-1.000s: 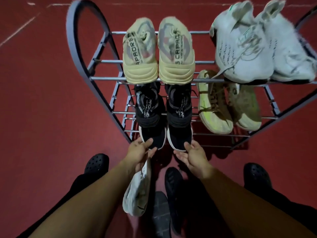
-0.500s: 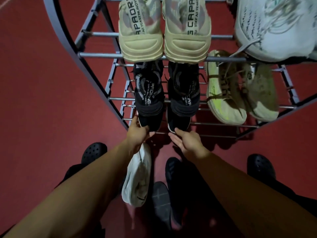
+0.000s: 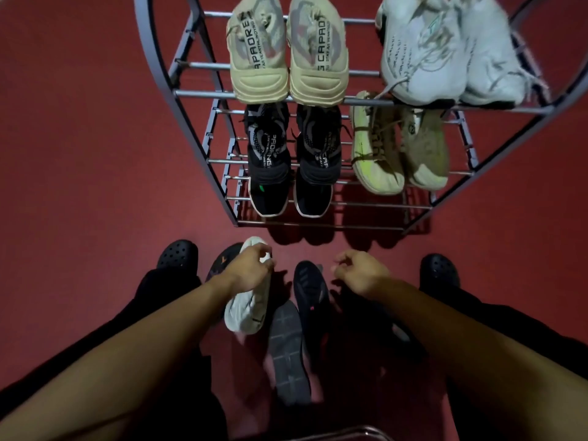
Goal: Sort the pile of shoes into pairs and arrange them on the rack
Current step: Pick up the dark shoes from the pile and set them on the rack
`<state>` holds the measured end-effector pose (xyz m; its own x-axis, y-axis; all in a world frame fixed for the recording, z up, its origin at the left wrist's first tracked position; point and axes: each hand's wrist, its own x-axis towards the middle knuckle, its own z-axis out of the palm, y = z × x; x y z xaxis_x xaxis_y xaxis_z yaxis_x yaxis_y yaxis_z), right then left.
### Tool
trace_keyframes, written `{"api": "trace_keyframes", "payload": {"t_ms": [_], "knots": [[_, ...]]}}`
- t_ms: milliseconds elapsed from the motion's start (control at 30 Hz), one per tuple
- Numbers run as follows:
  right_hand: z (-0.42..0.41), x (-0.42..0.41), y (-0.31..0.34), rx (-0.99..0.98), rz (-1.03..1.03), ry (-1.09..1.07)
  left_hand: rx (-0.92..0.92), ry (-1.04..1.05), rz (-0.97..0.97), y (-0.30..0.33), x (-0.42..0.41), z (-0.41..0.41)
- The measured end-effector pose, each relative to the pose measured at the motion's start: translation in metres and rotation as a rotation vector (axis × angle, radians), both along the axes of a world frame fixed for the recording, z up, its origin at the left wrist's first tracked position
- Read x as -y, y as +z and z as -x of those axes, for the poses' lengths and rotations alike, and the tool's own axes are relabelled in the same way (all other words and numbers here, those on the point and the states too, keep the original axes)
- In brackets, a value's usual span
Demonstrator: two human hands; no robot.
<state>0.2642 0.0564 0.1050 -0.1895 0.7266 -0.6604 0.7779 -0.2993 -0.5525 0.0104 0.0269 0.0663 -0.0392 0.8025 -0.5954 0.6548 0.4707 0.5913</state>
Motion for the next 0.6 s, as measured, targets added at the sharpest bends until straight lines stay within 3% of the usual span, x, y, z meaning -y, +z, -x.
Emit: {"api": "trace_keyframes", "payload": {"t_ms": [233,433,600], "knots": [[-0.015,0.085,-0.021,-0.032,0.053,-0.16,0.153,0.13,0.107,-0.006,0.086,-0.06],[-0.01,0.154,-0.069,-0.076,0.133,-0.207,0.153,0.262,0.211,-0.037,0.153,-0.067],[-0.003,0.164,-0.107,-0.105,0.181,-0.195,0.082,0.317,0.232,-0.067,0.164,-0.032]]}}
